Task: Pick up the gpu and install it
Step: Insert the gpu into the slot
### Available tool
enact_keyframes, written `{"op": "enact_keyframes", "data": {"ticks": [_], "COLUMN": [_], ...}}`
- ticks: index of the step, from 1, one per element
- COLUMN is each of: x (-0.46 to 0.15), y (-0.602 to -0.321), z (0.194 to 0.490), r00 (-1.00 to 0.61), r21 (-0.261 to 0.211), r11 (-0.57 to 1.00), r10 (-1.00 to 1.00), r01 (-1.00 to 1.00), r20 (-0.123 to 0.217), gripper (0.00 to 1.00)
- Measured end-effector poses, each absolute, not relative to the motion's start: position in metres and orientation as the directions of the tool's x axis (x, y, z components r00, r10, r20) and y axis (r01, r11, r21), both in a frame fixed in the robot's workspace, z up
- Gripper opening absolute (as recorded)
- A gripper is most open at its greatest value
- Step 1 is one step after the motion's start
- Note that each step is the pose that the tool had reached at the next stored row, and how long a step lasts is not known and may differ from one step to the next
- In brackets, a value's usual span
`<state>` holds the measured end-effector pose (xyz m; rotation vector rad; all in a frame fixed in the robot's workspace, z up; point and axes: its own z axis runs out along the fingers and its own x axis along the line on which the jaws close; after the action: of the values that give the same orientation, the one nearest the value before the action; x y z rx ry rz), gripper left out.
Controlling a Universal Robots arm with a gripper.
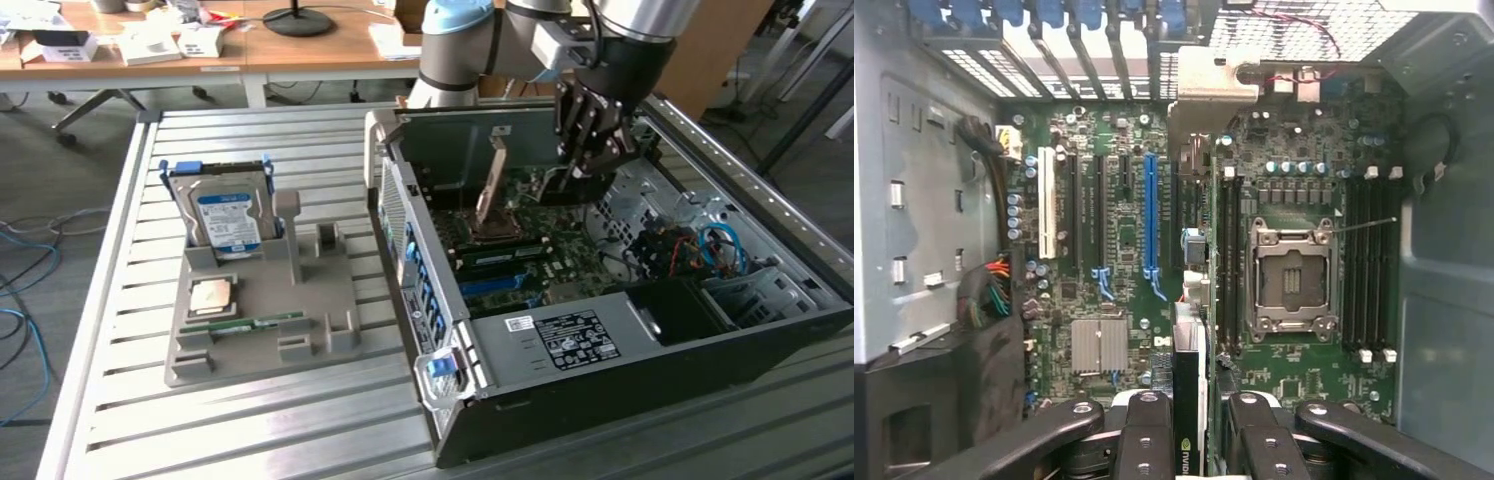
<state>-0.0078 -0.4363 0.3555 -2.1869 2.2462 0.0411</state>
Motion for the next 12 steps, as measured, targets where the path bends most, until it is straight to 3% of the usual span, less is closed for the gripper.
{"op": "enact_keyframes", "data": {"ticks": [12], "x": [-0.0128], "y": [-0.4415], "z": [0.3534], "r00": [-0.025], "r21": [0.005], "r11": [0.025], "r10": [-0.999], "r01": [-1.0], "r20": [-0.023], "gripper": [0.26]}}
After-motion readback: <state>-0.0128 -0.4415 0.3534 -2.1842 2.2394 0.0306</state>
